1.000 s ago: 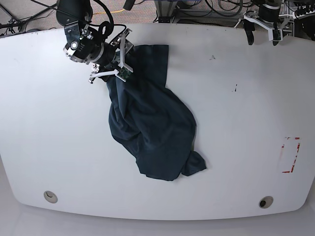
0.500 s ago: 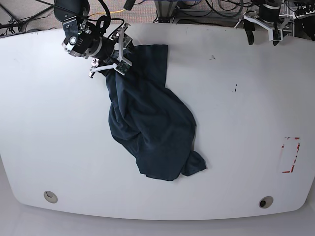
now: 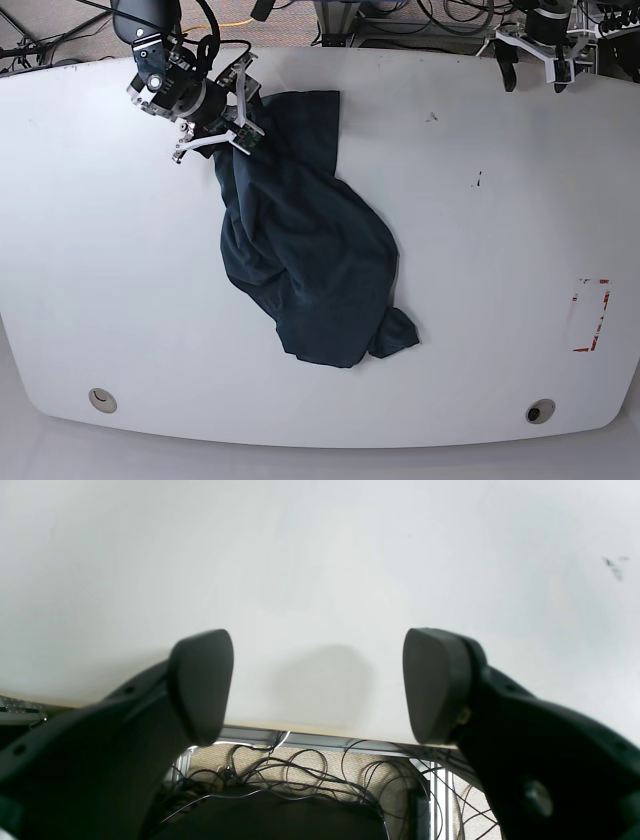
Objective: Fold the T-shirt properly
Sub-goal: 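Grasp the T-shirt fabric with the right gripper and close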
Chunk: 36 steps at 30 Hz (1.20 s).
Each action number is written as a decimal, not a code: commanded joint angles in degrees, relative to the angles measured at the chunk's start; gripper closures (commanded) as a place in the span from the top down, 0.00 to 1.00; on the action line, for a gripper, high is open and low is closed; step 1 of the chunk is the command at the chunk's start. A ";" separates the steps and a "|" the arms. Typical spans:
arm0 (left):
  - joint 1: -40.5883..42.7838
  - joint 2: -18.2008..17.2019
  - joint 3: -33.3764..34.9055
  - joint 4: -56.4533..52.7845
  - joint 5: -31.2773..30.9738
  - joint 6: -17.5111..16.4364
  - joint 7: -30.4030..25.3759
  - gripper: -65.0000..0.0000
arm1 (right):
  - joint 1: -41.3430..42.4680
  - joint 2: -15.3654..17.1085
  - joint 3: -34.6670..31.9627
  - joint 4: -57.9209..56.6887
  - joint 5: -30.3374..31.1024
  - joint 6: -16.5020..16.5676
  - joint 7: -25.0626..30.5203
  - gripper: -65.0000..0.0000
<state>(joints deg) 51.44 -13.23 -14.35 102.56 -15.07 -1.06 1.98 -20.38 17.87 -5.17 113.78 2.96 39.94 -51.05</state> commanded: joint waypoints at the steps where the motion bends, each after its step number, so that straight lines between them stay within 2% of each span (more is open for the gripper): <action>1: 0.74 -0.35 -0.29 0.69 -0.01 0.14 -1.32 0.76 | 0.38 0.29 0.38 0.29 -0.19 0.06 1.07 0.38; 4: 0.74 -0.35 -0.29 0.69 -0.01 0.14 -1.32 0.76 | 0.73 0.29 0.20 -1.38 -0.10 0.06 1.16 0.27; 11: 0.74 -0.35 -0.29 0.69 -0.01 0.14 -1.32 0.76 | 1.35 -0.68 0.55 -1.38 0.34 0.06 1.16 0.24; 15: 0.74 -0.44 -0.29 0.69 -0.01 0.14 -1.32 0.76 | 1.52 -2.97 2.58 -1.12 0.25 0.06 1.07 0.00; 20: 0.65 -0.44 -0.29 0.69 -0.01 0.14 -1.32 0.76 | 2.14 -6.92 7.67 -0.50 0.34 0.06 1.07 0.00; 26: -1.81 -0.35 -0.20 0.95 -0.01 0.14 -1.32 0.76 | 9.52 -14.40 16.20 0.20 0.34 0.06 0.81 0.00; 29: -2.17 -0.35 -0.20 1.04 -0.09 0.14 -1.32 0.76 | 13.92 -16.59 19.10 0.38 0.34 0.06 0.81 0.00; 33: -4.45 -0.44 0.85 2.27 -0.01 0.14 -1.23 0.76 | 20.51 -16.68 19.28 0.29 -0.02 0.06 0.54 0.00; 36: -4.80 -0.61 1.29 3.15 -0.01 0.14 -1.23 0.76 | 26.58 -16.68 19.28 0.20 -0.19 0.06 -2.89 0.00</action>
<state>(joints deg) 46.35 -13.19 -12.73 103.92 -15.09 -0.95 2.50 1.13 0.97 14.15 112.86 1.87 40.14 -52.40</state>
